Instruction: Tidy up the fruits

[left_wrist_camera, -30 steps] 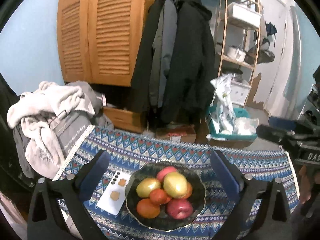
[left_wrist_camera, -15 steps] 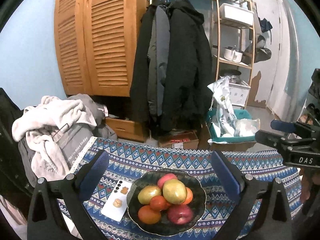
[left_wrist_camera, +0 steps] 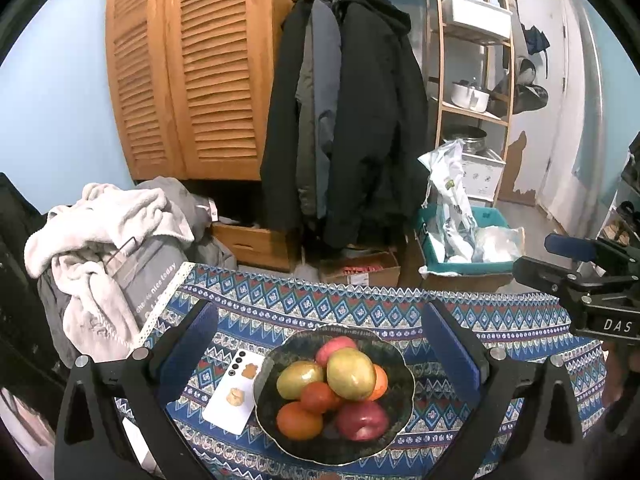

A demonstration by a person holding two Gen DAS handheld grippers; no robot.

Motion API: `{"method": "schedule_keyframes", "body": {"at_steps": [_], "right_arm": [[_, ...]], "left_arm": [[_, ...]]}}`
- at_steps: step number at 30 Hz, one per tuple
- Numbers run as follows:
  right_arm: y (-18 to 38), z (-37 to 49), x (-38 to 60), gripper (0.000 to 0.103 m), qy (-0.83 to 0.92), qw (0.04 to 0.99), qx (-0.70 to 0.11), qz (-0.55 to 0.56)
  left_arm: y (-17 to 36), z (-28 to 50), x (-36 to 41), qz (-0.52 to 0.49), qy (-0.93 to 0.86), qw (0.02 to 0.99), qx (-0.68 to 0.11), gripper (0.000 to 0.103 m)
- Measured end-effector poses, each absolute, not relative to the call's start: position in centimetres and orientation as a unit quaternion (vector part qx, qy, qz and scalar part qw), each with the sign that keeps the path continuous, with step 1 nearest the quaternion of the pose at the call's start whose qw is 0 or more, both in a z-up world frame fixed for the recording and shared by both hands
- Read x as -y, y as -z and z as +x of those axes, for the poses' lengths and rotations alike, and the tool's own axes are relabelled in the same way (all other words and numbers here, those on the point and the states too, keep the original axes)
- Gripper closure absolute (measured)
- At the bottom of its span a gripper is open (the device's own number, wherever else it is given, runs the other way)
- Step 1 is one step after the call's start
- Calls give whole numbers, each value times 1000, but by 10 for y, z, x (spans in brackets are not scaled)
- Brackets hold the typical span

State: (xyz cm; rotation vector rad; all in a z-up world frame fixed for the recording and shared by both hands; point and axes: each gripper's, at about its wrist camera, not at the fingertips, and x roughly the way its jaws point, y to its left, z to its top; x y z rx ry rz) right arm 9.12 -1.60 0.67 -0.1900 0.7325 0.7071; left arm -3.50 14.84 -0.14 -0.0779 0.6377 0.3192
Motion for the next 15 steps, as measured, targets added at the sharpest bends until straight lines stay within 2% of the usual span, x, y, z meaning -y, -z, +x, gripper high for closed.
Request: {"method": "schedule_keyframes", "body": {"at_steps": [15], "right_arm": [[-7,91,16,23,-338,868,-352,-92]], "left_arm": [[1,-36,-146,-29,-163,934,-317,0]]}}
